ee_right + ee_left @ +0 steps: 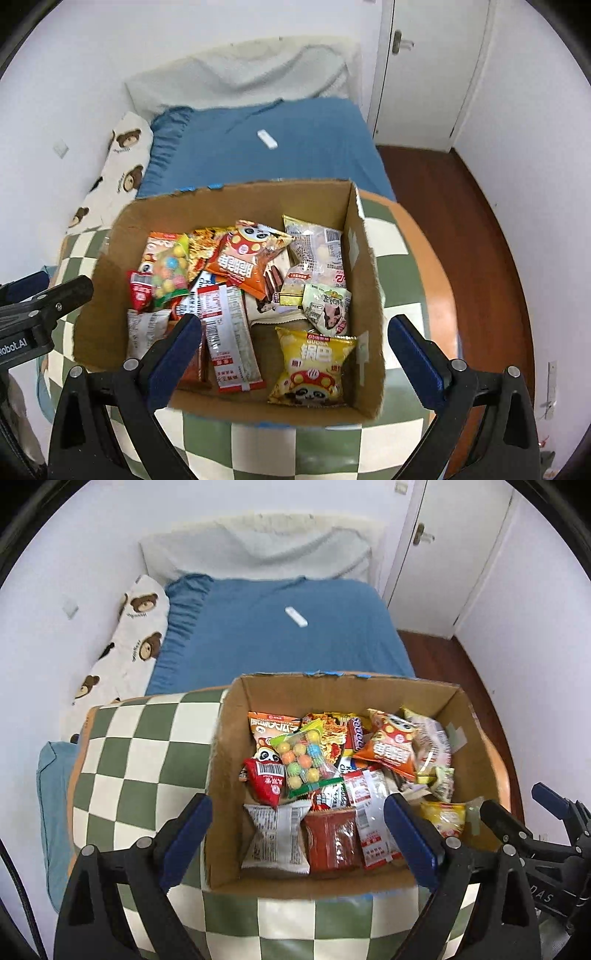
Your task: Organize snacks
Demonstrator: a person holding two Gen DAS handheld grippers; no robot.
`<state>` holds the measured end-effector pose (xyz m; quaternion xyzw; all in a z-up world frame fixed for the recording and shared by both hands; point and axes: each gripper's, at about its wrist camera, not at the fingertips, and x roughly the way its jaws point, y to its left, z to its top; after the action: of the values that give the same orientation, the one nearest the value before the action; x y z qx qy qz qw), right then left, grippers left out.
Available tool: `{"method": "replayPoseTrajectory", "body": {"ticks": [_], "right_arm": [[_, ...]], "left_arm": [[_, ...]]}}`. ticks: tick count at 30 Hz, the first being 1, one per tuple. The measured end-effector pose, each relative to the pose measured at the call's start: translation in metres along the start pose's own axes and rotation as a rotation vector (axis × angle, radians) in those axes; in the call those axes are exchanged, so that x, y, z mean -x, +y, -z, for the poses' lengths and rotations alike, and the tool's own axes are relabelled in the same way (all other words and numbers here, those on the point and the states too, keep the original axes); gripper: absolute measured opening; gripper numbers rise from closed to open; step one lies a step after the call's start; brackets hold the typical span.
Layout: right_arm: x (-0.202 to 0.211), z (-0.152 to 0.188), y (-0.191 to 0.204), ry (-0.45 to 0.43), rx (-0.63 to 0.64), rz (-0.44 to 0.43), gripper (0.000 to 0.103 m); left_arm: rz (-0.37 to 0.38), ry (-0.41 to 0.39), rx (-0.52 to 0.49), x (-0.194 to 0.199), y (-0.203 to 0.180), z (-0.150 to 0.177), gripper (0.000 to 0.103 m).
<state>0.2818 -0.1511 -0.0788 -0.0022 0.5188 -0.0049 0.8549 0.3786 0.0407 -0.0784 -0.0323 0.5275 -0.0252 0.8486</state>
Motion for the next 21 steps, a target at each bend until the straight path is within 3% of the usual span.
{"method": "replayPoseTrajectory", "body": {"ticks": [12, 21], "right_arm": [[0.110, 0.059, 0.007, -0.170, 0.027, -0.013, 0.103], [0.189, 0.109, 0.008, -0.280, 0.016, -0.037, 0.103]], "left_arm": [[-0.047, -0.200, -0.009, 0.098, -0.002, 0.067, 0.095], [-0.041, -0.275, -0.022, 0.156, -0.004, 0.112, 0.095]]}}
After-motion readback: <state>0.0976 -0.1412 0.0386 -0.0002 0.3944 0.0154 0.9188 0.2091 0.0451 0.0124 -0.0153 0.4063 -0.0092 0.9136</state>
